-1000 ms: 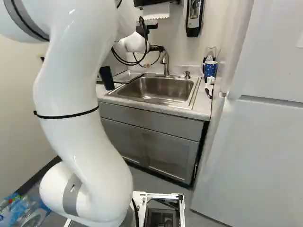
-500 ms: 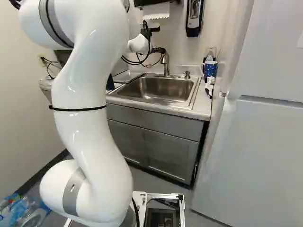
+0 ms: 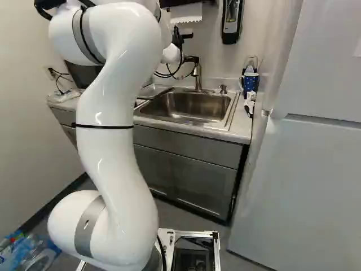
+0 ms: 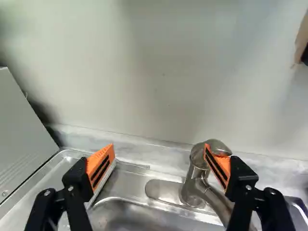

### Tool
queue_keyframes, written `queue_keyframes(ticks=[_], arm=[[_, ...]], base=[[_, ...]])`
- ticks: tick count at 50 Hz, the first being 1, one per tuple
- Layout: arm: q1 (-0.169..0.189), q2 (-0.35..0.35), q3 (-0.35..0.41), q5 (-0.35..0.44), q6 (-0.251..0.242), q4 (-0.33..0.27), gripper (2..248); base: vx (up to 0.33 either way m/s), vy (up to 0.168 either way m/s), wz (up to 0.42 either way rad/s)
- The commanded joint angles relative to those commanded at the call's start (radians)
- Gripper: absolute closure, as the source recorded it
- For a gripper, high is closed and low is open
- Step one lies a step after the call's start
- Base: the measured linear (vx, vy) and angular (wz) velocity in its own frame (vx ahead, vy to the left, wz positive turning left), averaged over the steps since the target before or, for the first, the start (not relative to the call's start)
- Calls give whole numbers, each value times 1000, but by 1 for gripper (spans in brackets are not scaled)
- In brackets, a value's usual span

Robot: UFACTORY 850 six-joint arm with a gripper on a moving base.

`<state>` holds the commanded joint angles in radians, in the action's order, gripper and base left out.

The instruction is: Rinse the cup and place it in the tray

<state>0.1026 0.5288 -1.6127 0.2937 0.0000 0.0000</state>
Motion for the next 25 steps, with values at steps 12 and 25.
queue_keyframes(ticks=[12, 25], arm=[[0, 0, 0, 40, 0, 0, 3], [0, 0, 0, 85, 0, 0, 3]], base=[[0, 0, 0], [0, 0, 0]])
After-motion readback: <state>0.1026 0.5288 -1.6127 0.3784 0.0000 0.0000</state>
